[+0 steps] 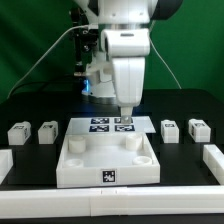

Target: Assemble one leg

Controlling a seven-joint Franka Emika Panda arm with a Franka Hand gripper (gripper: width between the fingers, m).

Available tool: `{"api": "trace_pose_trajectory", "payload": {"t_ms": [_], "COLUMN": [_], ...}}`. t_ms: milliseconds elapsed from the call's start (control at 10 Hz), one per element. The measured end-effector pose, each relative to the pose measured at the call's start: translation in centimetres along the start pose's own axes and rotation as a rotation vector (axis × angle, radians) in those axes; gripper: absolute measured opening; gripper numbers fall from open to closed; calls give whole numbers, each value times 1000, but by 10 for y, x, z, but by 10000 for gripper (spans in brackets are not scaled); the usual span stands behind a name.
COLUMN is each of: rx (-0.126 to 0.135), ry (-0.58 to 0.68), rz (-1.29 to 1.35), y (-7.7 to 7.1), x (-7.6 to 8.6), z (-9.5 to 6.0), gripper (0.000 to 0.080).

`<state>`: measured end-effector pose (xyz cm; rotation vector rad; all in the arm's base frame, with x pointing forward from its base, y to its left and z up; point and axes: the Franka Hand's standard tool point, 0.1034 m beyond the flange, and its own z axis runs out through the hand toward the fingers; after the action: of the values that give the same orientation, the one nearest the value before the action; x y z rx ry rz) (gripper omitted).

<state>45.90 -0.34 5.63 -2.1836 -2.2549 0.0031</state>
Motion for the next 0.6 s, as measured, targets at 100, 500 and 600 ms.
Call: {"api": "trace_pose_trajectory", "payload": {"t_ms": [100, 500, 600], "rx": [5, 24, 31], "ry": [4, 11, 14], "rz": [-3, 34, 51], "y": [-3, -6, -8], "x": [-7, -28, -25], "z": [9, 23, 29], "gripper": [650, 650, 650]}}
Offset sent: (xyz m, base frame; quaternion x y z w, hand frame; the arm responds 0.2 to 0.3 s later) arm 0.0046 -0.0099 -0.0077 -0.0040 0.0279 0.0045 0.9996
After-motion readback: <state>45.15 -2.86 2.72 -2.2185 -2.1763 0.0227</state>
